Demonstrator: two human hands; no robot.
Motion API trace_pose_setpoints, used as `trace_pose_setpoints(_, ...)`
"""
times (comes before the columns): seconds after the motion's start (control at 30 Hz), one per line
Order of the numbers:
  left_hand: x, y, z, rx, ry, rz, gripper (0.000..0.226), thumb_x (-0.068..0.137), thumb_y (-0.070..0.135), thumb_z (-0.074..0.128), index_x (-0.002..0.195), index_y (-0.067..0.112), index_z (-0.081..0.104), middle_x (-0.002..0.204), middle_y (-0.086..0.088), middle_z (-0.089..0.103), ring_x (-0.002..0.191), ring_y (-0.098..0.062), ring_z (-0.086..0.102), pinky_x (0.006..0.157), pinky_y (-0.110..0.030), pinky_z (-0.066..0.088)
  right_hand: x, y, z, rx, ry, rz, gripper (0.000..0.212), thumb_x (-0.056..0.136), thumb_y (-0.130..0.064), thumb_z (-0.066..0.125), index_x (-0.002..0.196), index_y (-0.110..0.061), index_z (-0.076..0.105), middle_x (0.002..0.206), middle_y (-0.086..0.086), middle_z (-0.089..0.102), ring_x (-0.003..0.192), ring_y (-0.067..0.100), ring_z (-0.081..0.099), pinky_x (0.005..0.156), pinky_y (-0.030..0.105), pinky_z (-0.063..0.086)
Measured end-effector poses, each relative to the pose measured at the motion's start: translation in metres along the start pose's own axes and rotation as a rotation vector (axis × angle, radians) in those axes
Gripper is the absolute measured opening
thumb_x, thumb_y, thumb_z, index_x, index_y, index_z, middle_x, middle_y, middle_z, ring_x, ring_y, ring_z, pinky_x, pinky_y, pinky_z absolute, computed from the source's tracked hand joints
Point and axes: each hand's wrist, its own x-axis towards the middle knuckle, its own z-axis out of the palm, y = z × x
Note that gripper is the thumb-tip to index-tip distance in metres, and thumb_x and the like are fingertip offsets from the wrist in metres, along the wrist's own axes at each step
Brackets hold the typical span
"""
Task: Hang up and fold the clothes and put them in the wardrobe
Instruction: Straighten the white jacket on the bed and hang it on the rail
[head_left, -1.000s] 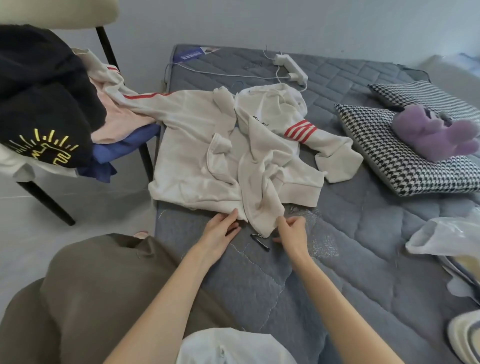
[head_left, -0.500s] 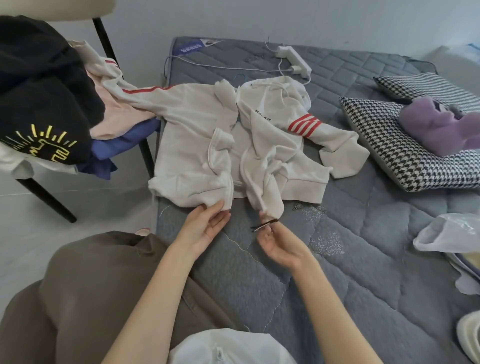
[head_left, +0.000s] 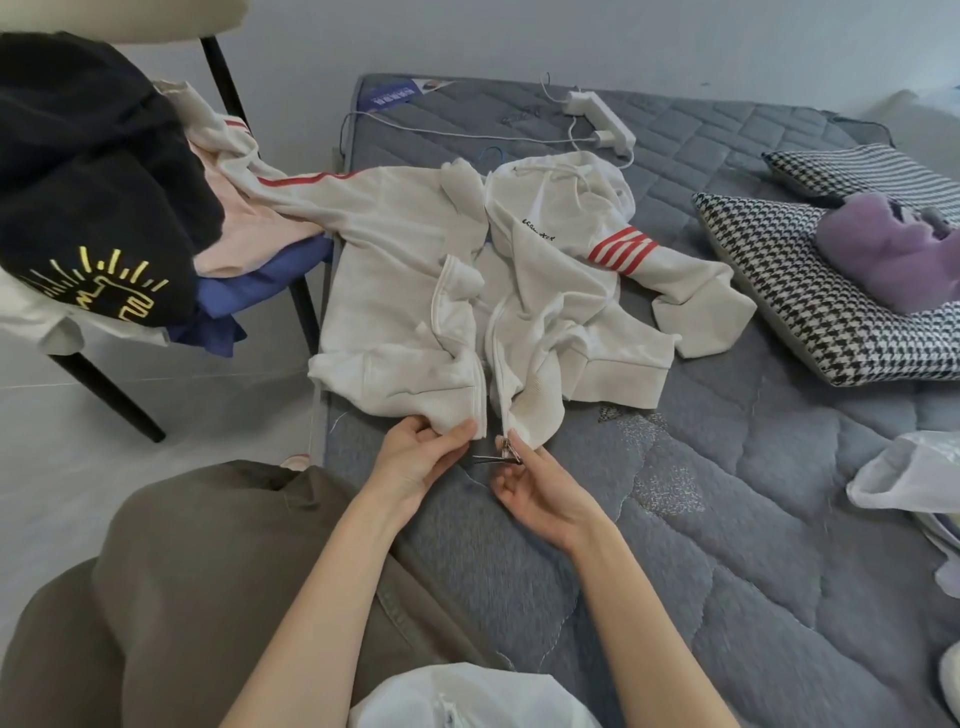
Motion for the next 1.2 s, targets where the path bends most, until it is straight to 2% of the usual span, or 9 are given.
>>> trace_pose_setpoints(0.07, -0.001, -0.001, -0.001, 0.003, -0.007, 0.013, 0.035, 0.068, 0.002, 0.077, 0.099, 0.007, 0.062, 0.087, -0.004, 0.075, 0.082, -0.012, 0.072, 0.066, -0.019, 0.055, 0.001, 0.001, -0.001, 0.030, -0.027, -0.026, 0.013, 0.080, -0.013, 0.067, 0.092, -0.010, 0.065, 0.082, 0.002, 0.069, 0.059, 0.006, 0.057, 0.060, 0.016, 0.051)
trace_pose_setpoints(0.13, -0.002, -0.002, -0.001, 0.011, -0.013, 0.021, 0.044, 0.060, 0.008, 0.079, 0.100, 0.007, 0.062, 0.090, -0.005, 0.075, 0.085, -0.013, 0.072, 0.067, -0.019, 0.055, 0.002, 0.003, -0.001, 0.072, -0.056, -0.033, 0.011, 0.082, -0.010, 0.064, 0.091, -0.007, 0.069, 0.083, 0.004, 0.069, 0.066, 0.007, 0.062, 0.067, 0.016, 0.053)
trace_pose_setpoints(0.23, -0.002, -0.004, -0.001, 0.039, -0.014, 0.043, 0.041, 0.064, 0.006, 0.079, 0.101, 0.007, 0.063, 0.091, -0.006, 0.075, 0.086, -0.014, 0.072, 0.068, -0.019, 0.055, 0.004, 0.007, -0.002, 0.057, -0.047, -0.047, 0.022, 0.082, -0.009, 0.064, 0.102, -0.002, 0.068, 0.095, 0.009, 0.070, 0.079, 0.011, 0.065, 0.078, 0.019, 0.054)
trace_pose_setpoints(0.37, -0.002, -0.006, 0.000, 0.071, -0.011, 0.068, 0.029, 0.074, 0.000, 0.075, 0.099, 0.009, 0.063, 0.088, -0.001, 0.076, 0.084, -0.010, 0.072, 0.067, -0.017, 0.055, 0.004, 0.009, -0.005, 0.041, -0.040, -0.046, 0.029, 0.081, -0.006, 0.065, 0.108, 0.001, 0.064, 0.100, 0.013, 0.070, 0.084, 0.014, 0.068, 0.078, 0.021, 0.057)
trace_pose_setpoints(0.63, -0.001, -0.007, -0.001, 0.076, -0.011, 0.064, 0.036, 0.067, 0.007, 0.079, 0.100, 0.009, 0.063, 0.090, -0.002, 0.075, 0.089, -0.013, 0.071, 0.070, -0.020, 0.056, 0.002, 0.011, 0.000, 0.066, 0.001, -0.037, 0.021, 0.078, -0.003, 0.065, 0.099, 0.000, 0.063, 0.091, 0.012, 0.070, 0.075, 0.013, 0.069, 0.067, 0.020, 0.057)
trace_pose_setpoints(0.93, -0.002, -0.007, 0.001, 0.069, -0.025, 0.096, 0.028, 0.075, 0.001, 0.074, 0.099, 0.009, 0.063, 0.087, 0.001, 0.076, 0.086, -0.010, 0.071, 0.068, -0.018, 0.055, 0.000, 0.012, 0.003, 0.066, 0.036, -0.055, 0.021, 0.076, -0.004, 0.066, 0.097, 0.000, 0.064, 0.090, 0.012, 0.071, 0.075, 0.013, 0.068, 0.069, 0.020, 0.058)
trace_pose_setpoints(1.03, -0.002, -0.007, 0.000, 0.081, -0.014, 0.114, 0.028, 0.076, 0.000, 0.073, 0.100, 0.010, 0.063, 0.091, -0.001, 0.075, 0.089, -0.012, 0.071, 0.071, -0.019, 0.055, -0.002, 0.012, 0.004, 0.081, 0.038, -0.063, 0.023, 0.077, -0.004, 0.066, 0.099, 0.000, 0.065, 0.091, 0.011, 0.070, 0.075, 0.012, 0.068, 0.069, 0.019, 0.057)
trace_pose_setpoints(1.2, -0.002, -0.009, -0.001, 0.118, -0.022, 0.117, 0.032, 0.075, 0.003, 0.074, 0.104, 0.010, 0.062, 0.098, -0.005, 0.074, 0.096, -0.016, 0.070, 0.082, -0.024, 0.055, -0.003, 0.012, 0.006, 0.052, 0.062, -0.085, 0.009, 0.088, -0.003, 0.061, 0.095, -0.004, 0.067, 0.088, 0.008, 0.072, 0.073, 0.010, 0.068, 0.069, 0.019, 0.057)
